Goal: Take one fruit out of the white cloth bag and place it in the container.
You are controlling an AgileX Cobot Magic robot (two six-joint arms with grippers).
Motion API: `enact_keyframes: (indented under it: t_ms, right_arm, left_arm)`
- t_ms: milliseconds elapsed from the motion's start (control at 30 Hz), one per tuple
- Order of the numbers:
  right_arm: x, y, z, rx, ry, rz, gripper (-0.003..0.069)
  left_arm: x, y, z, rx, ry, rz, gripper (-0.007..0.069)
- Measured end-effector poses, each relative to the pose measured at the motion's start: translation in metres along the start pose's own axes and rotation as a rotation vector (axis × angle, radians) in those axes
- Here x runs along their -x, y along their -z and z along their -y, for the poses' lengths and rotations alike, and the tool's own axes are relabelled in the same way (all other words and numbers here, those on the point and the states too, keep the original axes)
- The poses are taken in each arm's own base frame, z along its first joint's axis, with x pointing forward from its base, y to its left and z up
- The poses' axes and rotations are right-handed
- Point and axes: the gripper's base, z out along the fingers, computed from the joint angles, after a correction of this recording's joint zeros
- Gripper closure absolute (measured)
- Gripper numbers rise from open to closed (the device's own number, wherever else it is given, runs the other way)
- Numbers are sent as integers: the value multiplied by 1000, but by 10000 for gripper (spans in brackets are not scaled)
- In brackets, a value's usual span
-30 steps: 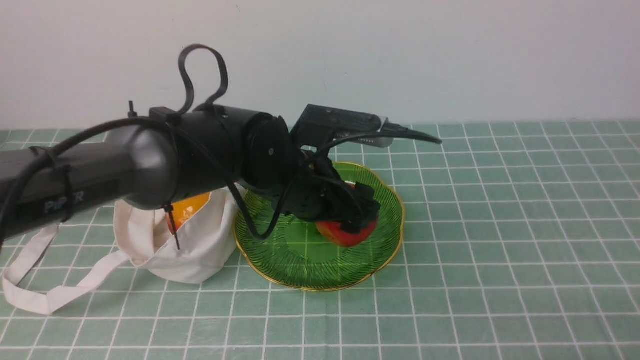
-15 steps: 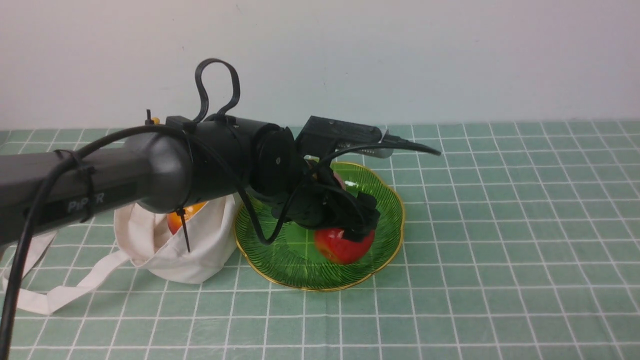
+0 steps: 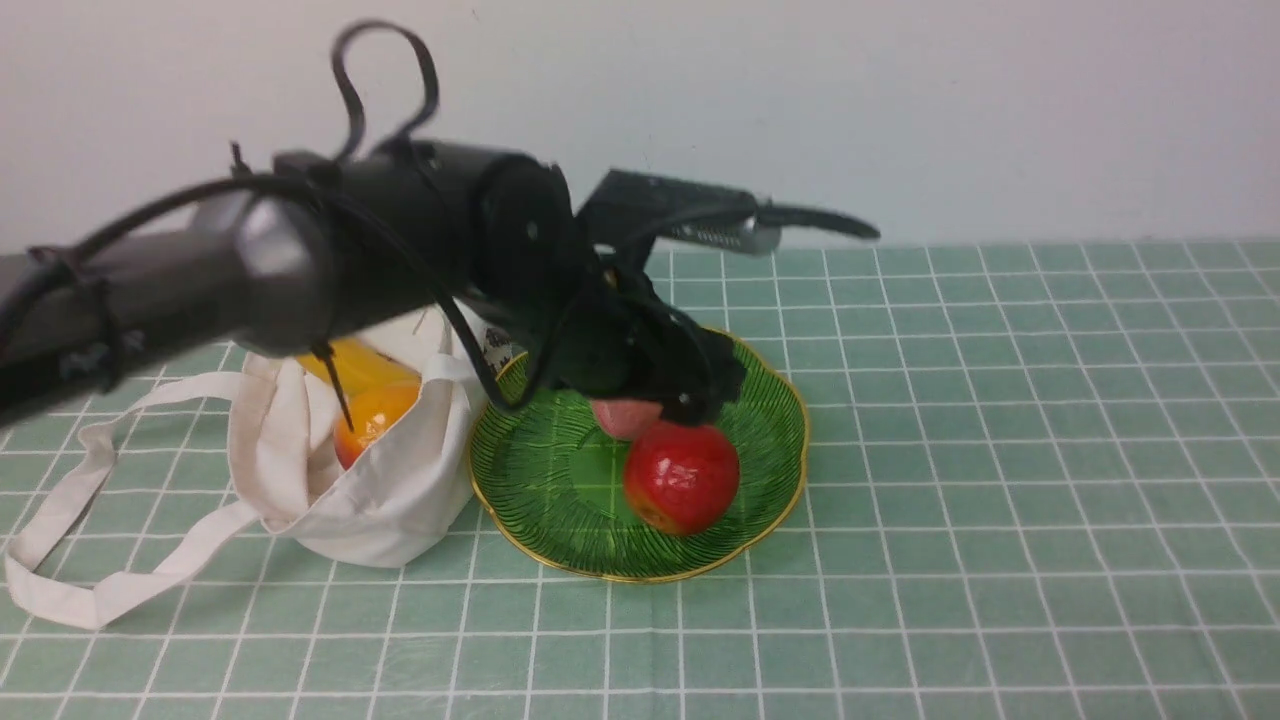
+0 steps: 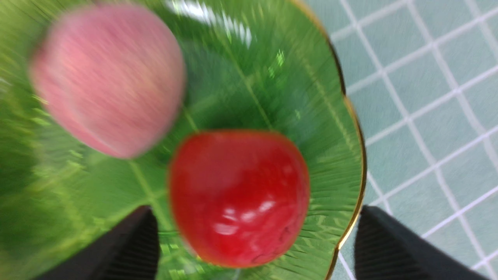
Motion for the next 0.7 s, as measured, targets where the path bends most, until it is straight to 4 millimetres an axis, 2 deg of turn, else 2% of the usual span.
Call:
enact_keyframes:
  t_ms: [100, 133, 200, 233, 267, 333, 367, 400, 533, 700]
  right_arm:
    - [0, 0, 0, 0, 0, 0, 674]
    - [0, 0, 0, 0, 0, 0, 674]
    - [0, 0, 0, 0, 0, 0, 674]
    - [0, 0, 0, 0, 0, 0, 674]
    - [0, 0, 0, 0, 0, 0, 674]
    - [0, 0, 0, 0, 0, 0, 674]
    - [0, 0, 0, 0, 0, 0, 674]
    - [0, 0, 0, 0, 0, 0, 674]
    - [0, 0, 0, 0, 0, 0, 674]
    - [0, 0, 0, 0, 0, 0, 674]
  left_arm:
    - [16, 37, -4, 6, 4, -8, 307]
    - [17, 43, -4, 6, 4, -11, 337]
    - [22, 66, -5, 7, 1, -20, 475]
    - [22, 85, -3, 7, -11, -35, 576]
    - [22, 87, -3, 6, -18, -37, 587]
    - [21, 113, 1, 3, -51, -7, 622]
    - [21, 113, 1, 3, -51, -8, 622]
    - [20, 129, 3, -1, -70, 25, 629]
    - [13, 167, 7, -6, -94, 66, 632]
    - [-11, 223, 12, -11, -143, 85, 632]
